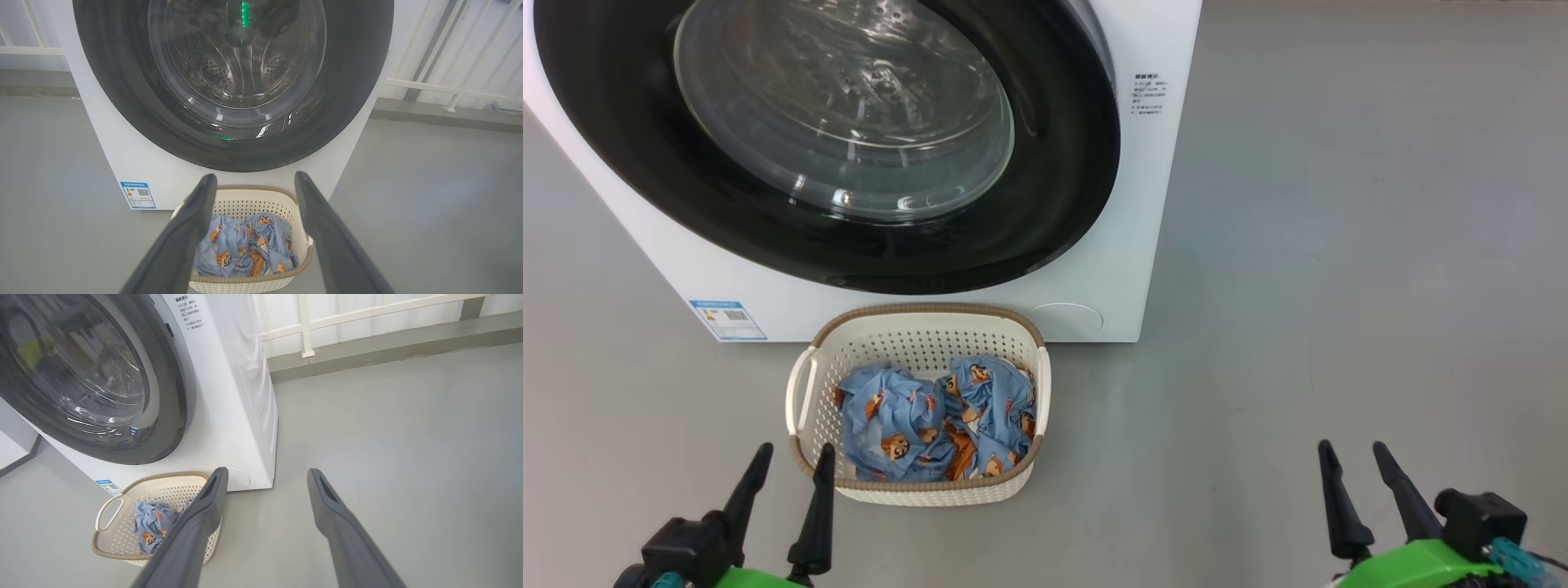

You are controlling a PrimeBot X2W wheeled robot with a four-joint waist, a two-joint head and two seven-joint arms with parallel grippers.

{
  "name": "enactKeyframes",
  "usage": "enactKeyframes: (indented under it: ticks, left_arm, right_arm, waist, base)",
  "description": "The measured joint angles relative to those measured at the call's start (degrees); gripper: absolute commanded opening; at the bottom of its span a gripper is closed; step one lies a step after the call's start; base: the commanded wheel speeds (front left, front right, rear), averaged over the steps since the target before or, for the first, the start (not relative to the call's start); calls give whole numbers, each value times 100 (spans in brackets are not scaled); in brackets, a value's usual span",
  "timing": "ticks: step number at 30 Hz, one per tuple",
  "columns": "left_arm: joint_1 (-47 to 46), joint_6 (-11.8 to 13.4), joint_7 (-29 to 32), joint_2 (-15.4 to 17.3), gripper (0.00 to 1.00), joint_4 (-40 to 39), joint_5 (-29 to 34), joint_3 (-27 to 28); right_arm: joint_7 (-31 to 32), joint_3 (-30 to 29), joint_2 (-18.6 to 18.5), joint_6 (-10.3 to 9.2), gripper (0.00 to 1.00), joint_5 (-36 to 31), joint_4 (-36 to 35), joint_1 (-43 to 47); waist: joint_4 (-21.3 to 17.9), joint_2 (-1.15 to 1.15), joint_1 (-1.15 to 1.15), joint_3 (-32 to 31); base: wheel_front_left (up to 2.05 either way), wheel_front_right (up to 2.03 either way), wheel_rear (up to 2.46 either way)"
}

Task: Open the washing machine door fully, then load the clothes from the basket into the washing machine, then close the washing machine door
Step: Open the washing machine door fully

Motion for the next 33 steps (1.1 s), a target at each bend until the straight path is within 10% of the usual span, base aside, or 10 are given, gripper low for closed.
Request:
enactKeyframes:
  ticks: [4,23,33]
  left_arm:
    - [1,0,0,-44,100,0,0,-10]
    - [-119,0,0,-88,100,-29,-44,-157]
    - [-379,0,-1,-75,100,-83,-102,-310]
  right_arm:
    - [0,100,4,0,0,3,-23,-195]
    - [-26,272,-159,0,0,1778,-110,-2148]
    - [-43,430,-460,0,0,3995,-170,-3382]
  waist:
    - [11,0,0,-7]
    - [110,0,0,181]
    - [254,0,0,439]
  base:
    - [0,0,0]
    - [0,0,0]
    - [0,0,0]
